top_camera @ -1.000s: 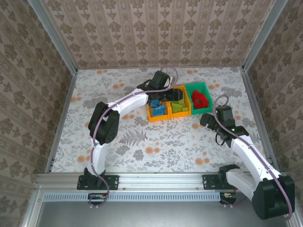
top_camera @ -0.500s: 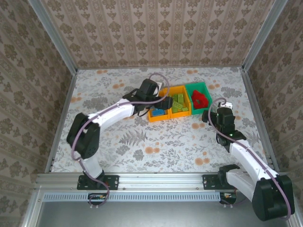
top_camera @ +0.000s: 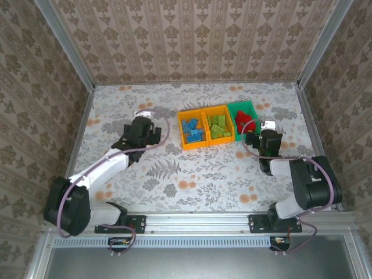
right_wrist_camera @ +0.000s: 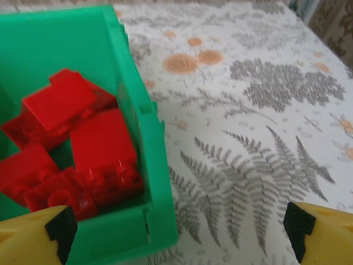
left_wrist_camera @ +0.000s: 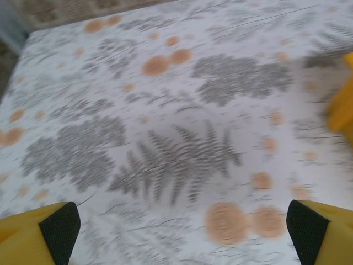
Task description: Sort the legos into containers by color
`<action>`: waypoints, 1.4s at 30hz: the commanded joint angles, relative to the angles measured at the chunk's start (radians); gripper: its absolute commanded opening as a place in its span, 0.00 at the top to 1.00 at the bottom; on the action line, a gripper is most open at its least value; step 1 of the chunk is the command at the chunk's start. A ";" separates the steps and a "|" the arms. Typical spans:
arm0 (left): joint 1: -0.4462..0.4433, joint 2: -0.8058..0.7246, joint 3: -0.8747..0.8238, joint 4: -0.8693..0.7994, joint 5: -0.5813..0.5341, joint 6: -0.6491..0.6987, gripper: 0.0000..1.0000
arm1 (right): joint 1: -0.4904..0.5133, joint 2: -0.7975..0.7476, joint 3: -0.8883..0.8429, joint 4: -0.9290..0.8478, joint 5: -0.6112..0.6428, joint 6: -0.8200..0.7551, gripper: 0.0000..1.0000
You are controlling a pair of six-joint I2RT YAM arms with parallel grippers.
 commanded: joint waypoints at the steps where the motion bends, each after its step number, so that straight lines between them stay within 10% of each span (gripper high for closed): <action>1: 0.070 -0.062 -0.065 0.063 -0.092 0.007 0.00 | -0.017 -0.001 -0.027 0.147 -0.072 -0.018 0.00; 13: 0.246 0.050 -0.235 0.522 -0.017 0.239 0.00 | -0.021 0.010 -0.002 0.117 -0.083 -0.020 0.00; 20: 0.339 0.138 -0.312 0.750 0.249 0.280 0.00 | -0.021 0.010 -0.003 0.119 -0.082 -0.020 0.00; 26: 0.427 0.301 -0.405 1.099 0.239 0.202 0.00 | -0.021 0.011 -0.003 0.118 -0.082 -0.021 0.00; 42: 0.438 0.278 -0.346 0.937 0.306 0.194 0.00 | -0.020 0.010 -0.003 0.118 -0.082 -0.020 0.00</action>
